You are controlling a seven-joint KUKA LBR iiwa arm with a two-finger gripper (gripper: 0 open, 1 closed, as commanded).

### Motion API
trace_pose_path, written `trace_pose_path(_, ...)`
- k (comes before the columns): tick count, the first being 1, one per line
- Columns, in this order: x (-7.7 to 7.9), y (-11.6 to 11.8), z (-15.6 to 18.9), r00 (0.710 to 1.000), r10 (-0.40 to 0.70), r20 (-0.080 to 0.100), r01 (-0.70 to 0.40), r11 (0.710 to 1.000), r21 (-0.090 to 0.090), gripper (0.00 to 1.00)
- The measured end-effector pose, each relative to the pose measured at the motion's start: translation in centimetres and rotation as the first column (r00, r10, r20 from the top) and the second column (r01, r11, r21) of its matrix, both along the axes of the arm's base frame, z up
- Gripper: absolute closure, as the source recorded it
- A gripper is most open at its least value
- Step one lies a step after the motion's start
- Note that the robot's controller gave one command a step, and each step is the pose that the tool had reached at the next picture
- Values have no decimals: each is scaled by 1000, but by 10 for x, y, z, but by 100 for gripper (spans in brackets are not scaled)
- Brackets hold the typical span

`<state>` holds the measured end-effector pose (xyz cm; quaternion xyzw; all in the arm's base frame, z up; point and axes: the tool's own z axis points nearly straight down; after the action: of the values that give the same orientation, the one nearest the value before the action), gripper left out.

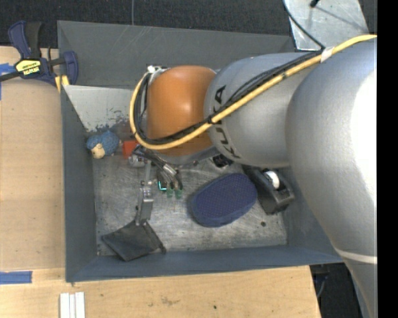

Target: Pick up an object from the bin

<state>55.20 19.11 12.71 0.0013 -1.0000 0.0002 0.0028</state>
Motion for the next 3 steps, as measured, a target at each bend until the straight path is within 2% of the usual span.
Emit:
trace_pose_path(1, -60, 42, -27, 996, 89, 1, -89, 996, 1, 0)
trace_pose_path(2, -63, -37, -35, 1000, -19, 9, 19, 1000, -2, 0)
trace_pose_path(3, -3, -93, -8, 1000, -6, 14, 6, 1000, 1, 0)
